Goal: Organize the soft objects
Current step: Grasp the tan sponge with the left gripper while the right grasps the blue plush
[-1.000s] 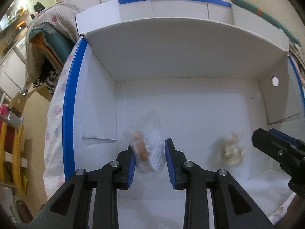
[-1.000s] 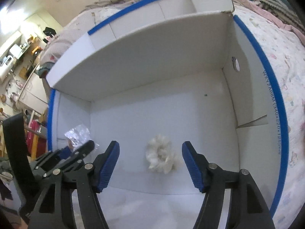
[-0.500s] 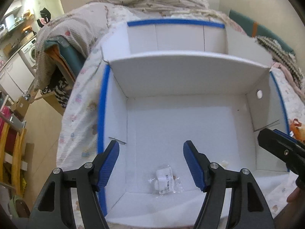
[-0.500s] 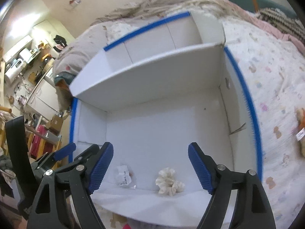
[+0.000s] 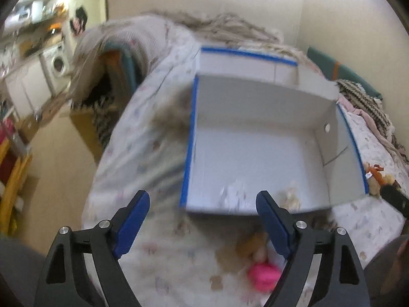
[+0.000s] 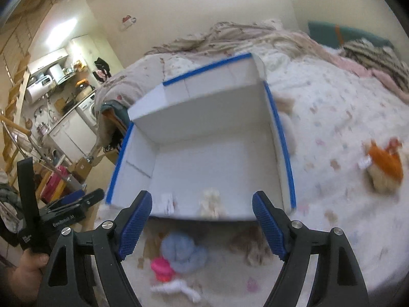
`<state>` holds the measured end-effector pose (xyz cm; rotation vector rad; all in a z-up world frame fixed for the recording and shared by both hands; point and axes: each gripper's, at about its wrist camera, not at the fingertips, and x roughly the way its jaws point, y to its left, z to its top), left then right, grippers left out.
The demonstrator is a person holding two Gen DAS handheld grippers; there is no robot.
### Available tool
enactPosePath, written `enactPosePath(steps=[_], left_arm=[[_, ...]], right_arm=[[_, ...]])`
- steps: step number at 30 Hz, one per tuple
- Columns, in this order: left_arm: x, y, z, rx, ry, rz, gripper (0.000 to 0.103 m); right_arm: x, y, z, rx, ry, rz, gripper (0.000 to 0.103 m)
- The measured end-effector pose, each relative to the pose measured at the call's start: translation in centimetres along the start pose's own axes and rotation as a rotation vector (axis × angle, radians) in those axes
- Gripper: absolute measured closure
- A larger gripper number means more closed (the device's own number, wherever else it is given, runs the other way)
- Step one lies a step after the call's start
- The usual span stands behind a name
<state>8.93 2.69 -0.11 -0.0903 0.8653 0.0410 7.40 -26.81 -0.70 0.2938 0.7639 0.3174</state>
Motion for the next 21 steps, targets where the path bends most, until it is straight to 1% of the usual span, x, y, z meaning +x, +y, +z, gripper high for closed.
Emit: enactPosePath(steps=[1,3,6,8,10,13,15,16,18,19,21], left_arm=[[0.4,0.4,-0.7,-0.021,0.03,-0.008,0.019],[0.9,0.5,-1.8,-0.031,0.067,-0.005,0.019],[1.8,-0.2,-2.8,-0.007,0.106,0.008,0.019],[2.7,-0.6,-3.3,0.006,0.133,0.02,0.019],[3.4,-0.9,-3.5,0.007,0.154,0.036,0.019],[4.2,-0.7,-3.8,0.005,0.183,0.071,0.019],[5.5,-0.2,-4.2,-0.012,0.239,0.047,0.021],[6.2,-0.2,-4.5,-0.027,0.274,0.019,0.023],[7.4,-0.4,-5.0,-0.037,0.331,-0.025,0.044],[7.9,-0.8,-5.3,-0.023,0.355,-0.047,0.047],[8.4,-1.8,-5.8,0.015,0.378,-0.056,0.047]], right_arm=[[0.2,-0.3,-0.9,0.008,0.018,0.001,0.017],[0.8,-0.7,-1.9,0.02,0.061,-0.025,0.017],[1.4,-1.4,-1.9,0.051,0.072,-0.035,0.017],[2.3,-1.8,-2.1,0.075,0.097,-0.047,0.017],[3.6,-2.1,-2.5,0.091,0.142,-0.058,0.017],[5.4,-1.6,-3.7,0.097,0.232,-0.003,0.017],[6.6,-0.9,-4.2,0.082,0.287,0.033,0.017],[7.2,-0.6,-4.4,0.08,0.308,0.057,0.017],[8.4,0.1,-4.9,0.073,0.357,0.101,0.017],[8.9,0.3,-5.1,0.065,0.374,0.108,0.017],[9.9,0.8,-5.6,0.039,0.408,0.114,0.018]])
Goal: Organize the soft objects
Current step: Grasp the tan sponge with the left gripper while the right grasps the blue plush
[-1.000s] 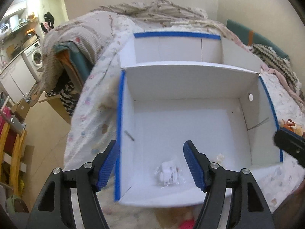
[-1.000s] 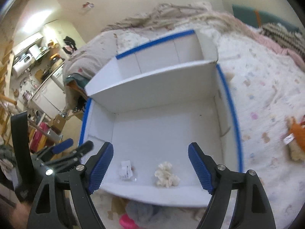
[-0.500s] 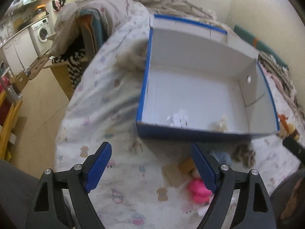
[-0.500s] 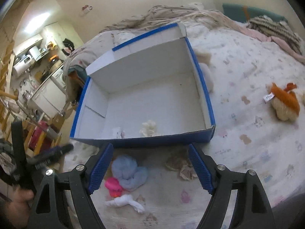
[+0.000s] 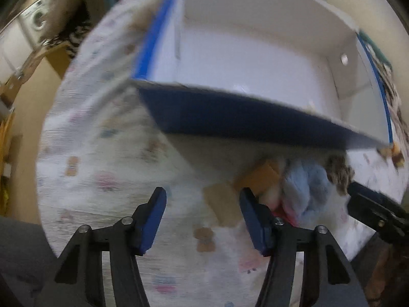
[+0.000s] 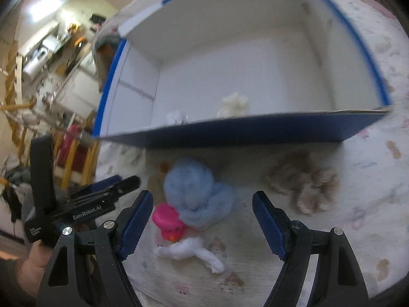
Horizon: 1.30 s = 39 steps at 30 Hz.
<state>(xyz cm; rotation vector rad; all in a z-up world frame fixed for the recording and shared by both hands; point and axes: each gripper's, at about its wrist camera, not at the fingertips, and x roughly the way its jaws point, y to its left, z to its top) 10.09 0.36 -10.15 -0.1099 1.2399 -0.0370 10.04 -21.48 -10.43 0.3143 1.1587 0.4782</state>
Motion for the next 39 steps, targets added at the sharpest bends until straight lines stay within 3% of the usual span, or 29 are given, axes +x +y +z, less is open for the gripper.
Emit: enactPosePath(steps=[10,15,17,18,20,23,32,39], left_arm=[[2.1,-1.4,-0.6,0.049,0.043,0.02,0.049],[3.1,-1.3,-0.3,0.047,0.081,-0.018,0.086],[2.8,-1.5,-0.3,0.069,0.063,-0.002,0.092],[2.7,-1.6,-0.2,0.079,0.053,0.007,0.094],[2.1,-1.7,-0.1,0.083,0.024,0.028,0.095],[1.2,-1.4,0.1,0.082,-0.025,0.089,0.095],[-0.3,-0.1,0.5,0.044,-0.084,0.088,0.095],[-1.7,-0.1,-0.3,0.068,-0.117,0.081,0.095]], right_arm=[[4.5,1.3,0.3,-0.047,0.087,-0.007,0.018],[6.2,1.6,0.6,-0.046,0.101,-0.038,0.02],[6.8,1.4,0.6,-0.037,0.106,-0.031,0.035],[6.8,1.5,0.7,-0.046,0.11,-0.03,0.05],[6.6,2.1,0.6,-0.087,0.101,-0.028,0.065],[5.7,3.1,0.4,-0.137,0.063,-0.04,0.075],[-0.9,2.0,-0.5,-0.109,-0.067,-0.038,0.076],[-1.8,1.7,-1.2,-0.1,-0.087,-0.039,0.076]])
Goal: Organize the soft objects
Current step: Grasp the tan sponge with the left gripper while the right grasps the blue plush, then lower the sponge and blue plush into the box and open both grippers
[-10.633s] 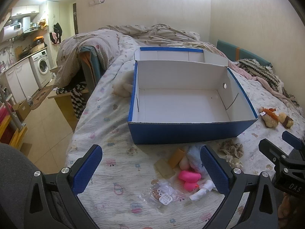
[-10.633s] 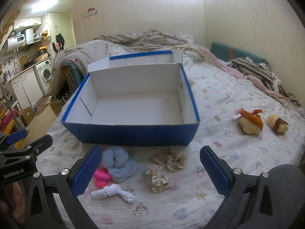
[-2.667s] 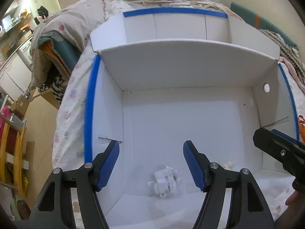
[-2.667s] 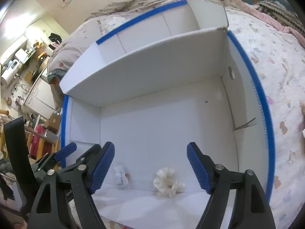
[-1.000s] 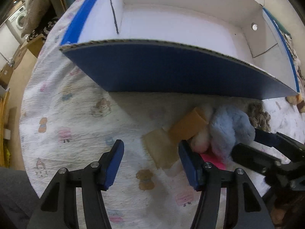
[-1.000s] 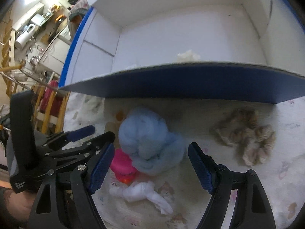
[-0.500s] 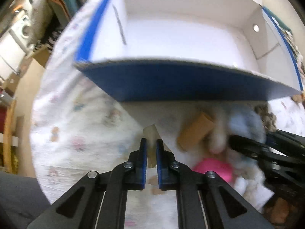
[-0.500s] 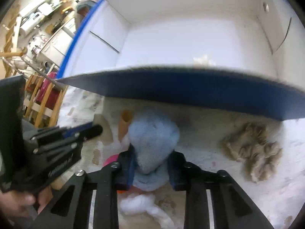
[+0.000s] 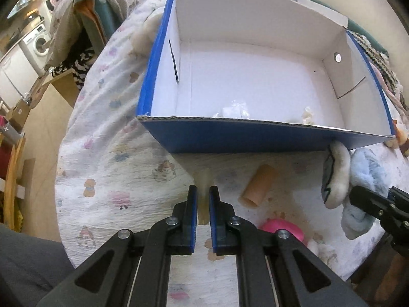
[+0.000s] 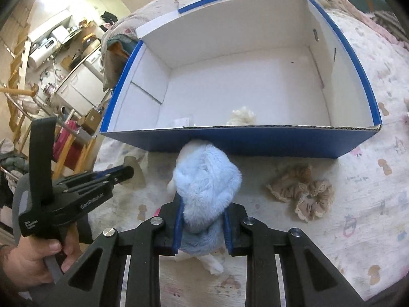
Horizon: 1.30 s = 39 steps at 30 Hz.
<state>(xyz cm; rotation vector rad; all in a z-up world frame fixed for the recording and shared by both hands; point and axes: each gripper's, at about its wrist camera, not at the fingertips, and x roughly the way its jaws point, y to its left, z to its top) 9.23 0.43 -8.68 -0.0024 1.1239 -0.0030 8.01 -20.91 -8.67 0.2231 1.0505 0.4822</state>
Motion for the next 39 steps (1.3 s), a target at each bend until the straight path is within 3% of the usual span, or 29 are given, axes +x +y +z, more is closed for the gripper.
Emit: enactPosePath(steps=[8,21,26,32,39], left_arm=[[-1.6,0.6,-0.3,-0.005,-0.03,0.001,0.095],[-8.9,0.4,1.8,0.021,-0.233,-0.006,0.095],[-11.3,-0.1,4.5,0.047,-0.305,-0.096,0.095],[-11.1,-0.3,8.2,0.036,-0.307,-0.153,0.095],[-8.4,-0.8,10.9,0.03,-0.269,-0.167,0.095]], right_arm=[[-1.2,0.7,-0.4,-0.014,-0.028,0.014,0.076],[-9.7,0.5,1.6,-0.005,-0.216,0.034,0.076],[-12.6,0.0,4.0,-0.002,-0.291,0.018,0.076],[-12.7,-0.2,7.9,-0.004,-0.314,-0.023,0.076],[-9.7,-1.2,11.2,0.002,-0.286,-0.032,0.076]])
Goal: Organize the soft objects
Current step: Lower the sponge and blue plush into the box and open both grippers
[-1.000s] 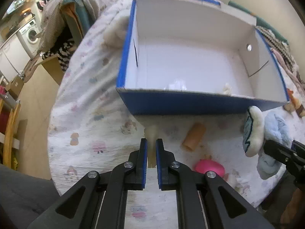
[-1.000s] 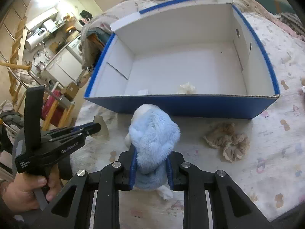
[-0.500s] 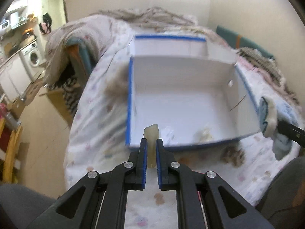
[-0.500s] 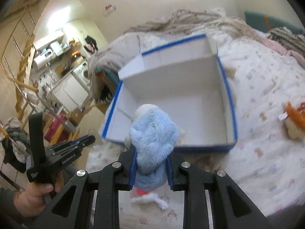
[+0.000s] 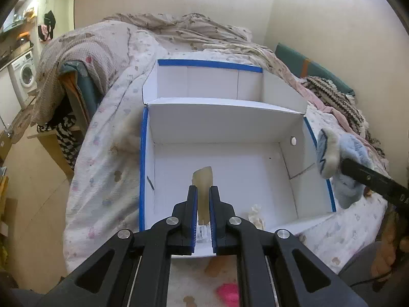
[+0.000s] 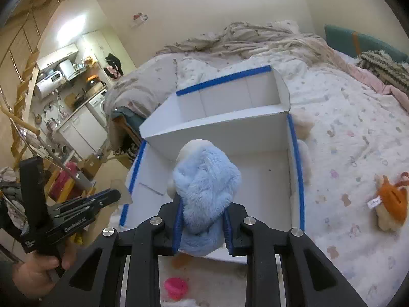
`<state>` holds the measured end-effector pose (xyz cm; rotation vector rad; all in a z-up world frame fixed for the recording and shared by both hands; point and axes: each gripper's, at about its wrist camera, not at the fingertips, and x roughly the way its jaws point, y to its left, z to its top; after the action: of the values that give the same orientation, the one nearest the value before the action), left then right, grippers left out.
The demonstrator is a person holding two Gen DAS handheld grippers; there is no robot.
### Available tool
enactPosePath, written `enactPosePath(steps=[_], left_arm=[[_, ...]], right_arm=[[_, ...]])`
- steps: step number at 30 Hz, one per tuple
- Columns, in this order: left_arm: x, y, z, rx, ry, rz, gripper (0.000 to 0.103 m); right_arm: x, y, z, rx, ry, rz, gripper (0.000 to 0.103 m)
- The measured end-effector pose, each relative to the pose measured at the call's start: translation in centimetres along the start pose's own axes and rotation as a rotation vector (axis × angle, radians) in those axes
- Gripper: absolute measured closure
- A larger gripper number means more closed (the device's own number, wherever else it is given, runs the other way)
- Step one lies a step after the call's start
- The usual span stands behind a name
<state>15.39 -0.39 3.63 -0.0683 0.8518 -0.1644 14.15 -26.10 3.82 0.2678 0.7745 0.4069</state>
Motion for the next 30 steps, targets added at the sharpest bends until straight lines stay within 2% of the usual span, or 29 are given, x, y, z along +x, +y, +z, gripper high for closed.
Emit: enactPosePath(steps=[10,17,30], left_arm=[[5.9,-0.9,0.9,0.021,0.079,0.037,0.095],[10.3,-1.8,0.6,0.058,0.152,0.097,0.095],[13.4,-2.0,0.3,0.091,0.209,0.178,0.094]], right_arm=[[6.7,-2.5,-0.7,0.03,0.098,-0.052,0.075],[10.0,-3.5,-1.4,0.052,0.169,-0.089,0.074],[13.2,-3.2,-2.1,0.03,0.255,-0.152,0.072]])
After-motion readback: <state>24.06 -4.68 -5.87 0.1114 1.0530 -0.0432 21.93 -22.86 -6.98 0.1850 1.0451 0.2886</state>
